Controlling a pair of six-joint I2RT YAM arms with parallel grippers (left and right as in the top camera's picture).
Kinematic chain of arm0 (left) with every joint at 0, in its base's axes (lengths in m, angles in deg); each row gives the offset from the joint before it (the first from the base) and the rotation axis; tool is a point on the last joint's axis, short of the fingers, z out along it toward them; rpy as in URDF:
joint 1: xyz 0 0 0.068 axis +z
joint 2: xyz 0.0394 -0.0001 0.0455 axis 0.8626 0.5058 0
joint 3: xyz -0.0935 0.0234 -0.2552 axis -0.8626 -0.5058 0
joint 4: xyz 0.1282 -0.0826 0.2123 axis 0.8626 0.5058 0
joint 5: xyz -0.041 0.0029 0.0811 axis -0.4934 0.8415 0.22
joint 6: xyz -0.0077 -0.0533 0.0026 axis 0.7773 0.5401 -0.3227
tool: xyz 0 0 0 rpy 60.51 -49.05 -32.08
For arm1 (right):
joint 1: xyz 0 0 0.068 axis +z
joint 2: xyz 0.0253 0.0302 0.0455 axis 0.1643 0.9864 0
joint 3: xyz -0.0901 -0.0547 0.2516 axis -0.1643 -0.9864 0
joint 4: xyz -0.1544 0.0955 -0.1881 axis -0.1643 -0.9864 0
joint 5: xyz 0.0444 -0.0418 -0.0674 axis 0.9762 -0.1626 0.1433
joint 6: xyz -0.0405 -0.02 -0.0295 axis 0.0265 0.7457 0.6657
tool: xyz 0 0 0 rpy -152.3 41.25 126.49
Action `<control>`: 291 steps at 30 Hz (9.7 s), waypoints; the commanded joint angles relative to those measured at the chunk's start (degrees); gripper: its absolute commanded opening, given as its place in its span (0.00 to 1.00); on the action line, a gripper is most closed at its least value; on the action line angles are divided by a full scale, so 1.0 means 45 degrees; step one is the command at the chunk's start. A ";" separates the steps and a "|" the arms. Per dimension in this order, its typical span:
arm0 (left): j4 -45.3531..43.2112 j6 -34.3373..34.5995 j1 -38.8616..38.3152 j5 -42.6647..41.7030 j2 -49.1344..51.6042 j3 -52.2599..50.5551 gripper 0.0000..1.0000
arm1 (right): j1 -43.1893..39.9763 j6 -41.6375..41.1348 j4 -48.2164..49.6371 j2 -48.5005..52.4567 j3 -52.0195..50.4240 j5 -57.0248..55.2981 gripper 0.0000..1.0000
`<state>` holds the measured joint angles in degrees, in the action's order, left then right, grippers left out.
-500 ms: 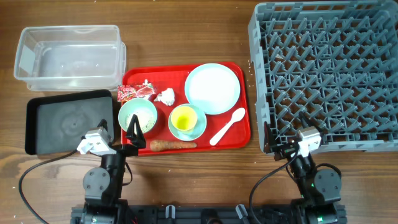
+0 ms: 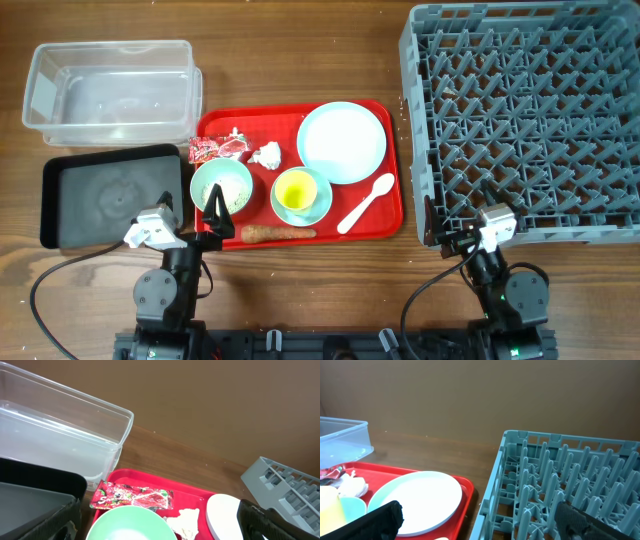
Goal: Sort waste into correct bins and load items into the dishwasher rack
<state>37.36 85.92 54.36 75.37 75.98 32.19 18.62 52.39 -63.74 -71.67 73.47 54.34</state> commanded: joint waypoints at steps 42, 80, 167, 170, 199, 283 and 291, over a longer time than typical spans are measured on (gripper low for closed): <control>-0.0005 -0.0257 0.0063 0.0083 -0.0092 -0.0058 1.00 | -0.0034 -0.0457 0.0039 -0.0068 -0.0005 -0.0461 1.00; 1.0282 -0.0126 0.0063 -0.2055 1.2784 1.2162 1.00 | -0.0034 -0.0379 -0.8922 1.1589 1.1579 -0.0510 1.00; 0.3376 0.2540 -0.1559 -1.6126 1.7495 1.2968 0.04 | -0.0413 -0.1088 0.1253 1.8122 1.1579 1.7437 1.00; 0.3366 0.2540 -0.1865 -1.5912 1.7495 1.2968 0.04 | -0.0330 -0.1409 0.1598 1.8122 1.1579 1.7437 0.99; 0.2132 0.3774 -0.2395 -1.4790 1.7495 1.2968 0.04 | 0.0593 -0.2618 0.3021 1.8122 1.1579 1.7656 0.72; 0.9073 0.0029 0.0981 -0.6251 1.5324 1.2968 0.47 | -1.0890 -0.2676 -1.2925 2.1031 1.6927 -0.1472 1.00; 0.9078 0.0029 0.0981 -0.6251 1.5324 1.2968 0.47 | -1.0890 -0.2735 -1.2818 2.0633 1.7690 -0.0913 1.00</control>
<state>78.15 87.17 58.29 46.87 145.36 89.77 -30.36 40.74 -121.79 22.65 149.77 47.78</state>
